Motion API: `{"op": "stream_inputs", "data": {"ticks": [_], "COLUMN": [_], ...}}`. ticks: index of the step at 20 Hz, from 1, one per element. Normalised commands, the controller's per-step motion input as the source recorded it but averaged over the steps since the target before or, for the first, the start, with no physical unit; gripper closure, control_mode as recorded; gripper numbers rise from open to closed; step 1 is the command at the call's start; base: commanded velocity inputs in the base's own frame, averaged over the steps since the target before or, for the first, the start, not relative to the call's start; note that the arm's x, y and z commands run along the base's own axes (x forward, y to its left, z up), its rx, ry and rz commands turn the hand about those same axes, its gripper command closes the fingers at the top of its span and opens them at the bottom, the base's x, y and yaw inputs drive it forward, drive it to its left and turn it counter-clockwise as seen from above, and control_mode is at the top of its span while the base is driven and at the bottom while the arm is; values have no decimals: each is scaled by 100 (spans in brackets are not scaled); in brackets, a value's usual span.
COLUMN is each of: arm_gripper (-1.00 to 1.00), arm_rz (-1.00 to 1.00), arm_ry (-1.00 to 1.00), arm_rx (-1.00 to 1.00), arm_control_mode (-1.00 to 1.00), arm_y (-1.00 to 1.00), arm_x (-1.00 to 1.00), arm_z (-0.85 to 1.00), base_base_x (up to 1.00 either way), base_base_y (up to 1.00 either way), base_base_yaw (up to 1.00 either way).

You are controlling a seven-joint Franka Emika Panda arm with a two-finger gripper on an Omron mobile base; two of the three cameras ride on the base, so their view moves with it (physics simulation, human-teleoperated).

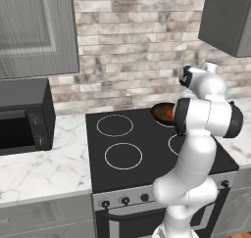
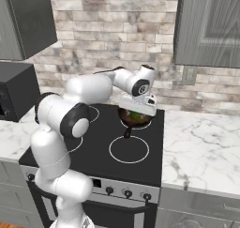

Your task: Put the lime and tomato in the pan. Then turn on the rear right burner and set the heat to medium.

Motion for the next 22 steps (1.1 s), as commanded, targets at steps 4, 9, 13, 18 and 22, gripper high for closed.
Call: {"op": "stream_inputs", "data": {"ticks": [4,9,13,18,22], "arm_gripper": [100,100,100,100,100], "arm_rz": [-11,-9,-10,-7,-2], "arm_ry": [4,0,0,-1,-2], "arm_rx": [-2,-4,-1,-1,-6], "arm_control_mode": [-100,-100,-100,-100,-100], "arm_y": [44,39,4,0,0], "arm_x": [60,70,52,7,1], "arm_z": [6,0,-1,-17,-12], "base_base_x": [0,0,0,0,0], "base_base_y": [0,0,0,0,0], "base_base_yaw": [0,0,0,0,0]}}
